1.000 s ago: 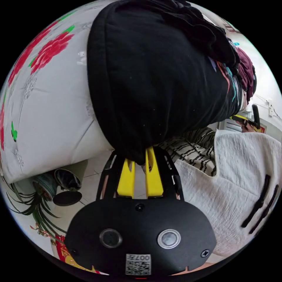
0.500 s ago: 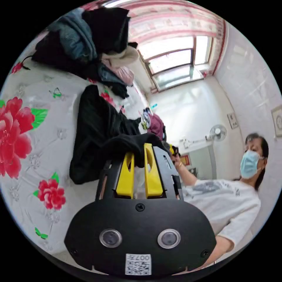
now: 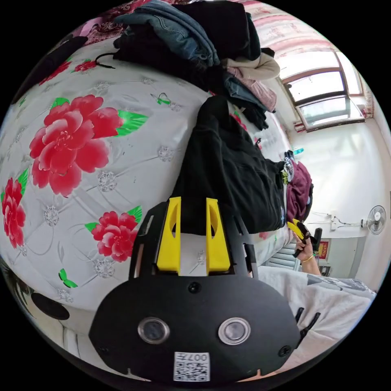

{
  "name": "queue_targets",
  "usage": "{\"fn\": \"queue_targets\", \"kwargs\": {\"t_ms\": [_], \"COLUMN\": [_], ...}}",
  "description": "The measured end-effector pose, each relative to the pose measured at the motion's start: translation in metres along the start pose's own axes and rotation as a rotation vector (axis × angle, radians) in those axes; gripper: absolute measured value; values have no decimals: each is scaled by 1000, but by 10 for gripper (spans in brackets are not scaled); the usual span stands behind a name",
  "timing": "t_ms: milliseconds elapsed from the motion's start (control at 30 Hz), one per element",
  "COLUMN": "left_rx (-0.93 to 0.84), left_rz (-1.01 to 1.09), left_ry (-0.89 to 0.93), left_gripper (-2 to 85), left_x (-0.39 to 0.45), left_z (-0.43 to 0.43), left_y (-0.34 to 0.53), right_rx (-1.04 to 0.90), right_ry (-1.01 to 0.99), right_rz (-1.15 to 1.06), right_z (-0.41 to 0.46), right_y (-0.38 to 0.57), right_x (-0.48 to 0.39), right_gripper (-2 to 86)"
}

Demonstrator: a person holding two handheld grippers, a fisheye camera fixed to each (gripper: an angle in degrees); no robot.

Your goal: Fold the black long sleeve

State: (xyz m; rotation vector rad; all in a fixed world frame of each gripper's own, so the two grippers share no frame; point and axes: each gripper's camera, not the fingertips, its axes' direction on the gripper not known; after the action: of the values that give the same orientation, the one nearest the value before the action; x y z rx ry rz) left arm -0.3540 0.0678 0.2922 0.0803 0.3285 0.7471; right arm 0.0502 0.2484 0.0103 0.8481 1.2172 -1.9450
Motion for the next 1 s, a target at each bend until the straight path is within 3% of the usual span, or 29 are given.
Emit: {"fn": "queue_targets", "kwargs": {"t_ms": [100,200,267,333,433,567,767,900,1000], "left_rx": [-15,99,143,108,60,-11,53,60,86], "left_rz": [-27,-77,-47,-51,-180,-326,-327,-354,-342], "left_ry": [-48,39,-25,-50,73,75,226,288,314], "left_gripper": [101,111,114,122,117,40,35,48,53], "left_x": [-15,-30,-41,-56,-86,-118,-190,-202,-204], "left_z": [6,-27,-49,-47,-23,15,-7,10,10], "left_y": [6,21,35,41,47,46,59,70,72], "right_rx": [67,97,87,61,73,107,173,181,226], "right_ry": [-12,-160,-262,-303,-408,-488,-402,-399,-379], "right_rz": [203,398,451,456,495,670,548,673,579], "right_z": [-5,-4,8,22,46,69,39,60,59], "right_y": [21,48,59,58,47,45,60,85,71], "right_x": [25,54,64,64,61,63,38,42,2], "right_gripper": [110,115,115,112,94,35,6,1,0]}}
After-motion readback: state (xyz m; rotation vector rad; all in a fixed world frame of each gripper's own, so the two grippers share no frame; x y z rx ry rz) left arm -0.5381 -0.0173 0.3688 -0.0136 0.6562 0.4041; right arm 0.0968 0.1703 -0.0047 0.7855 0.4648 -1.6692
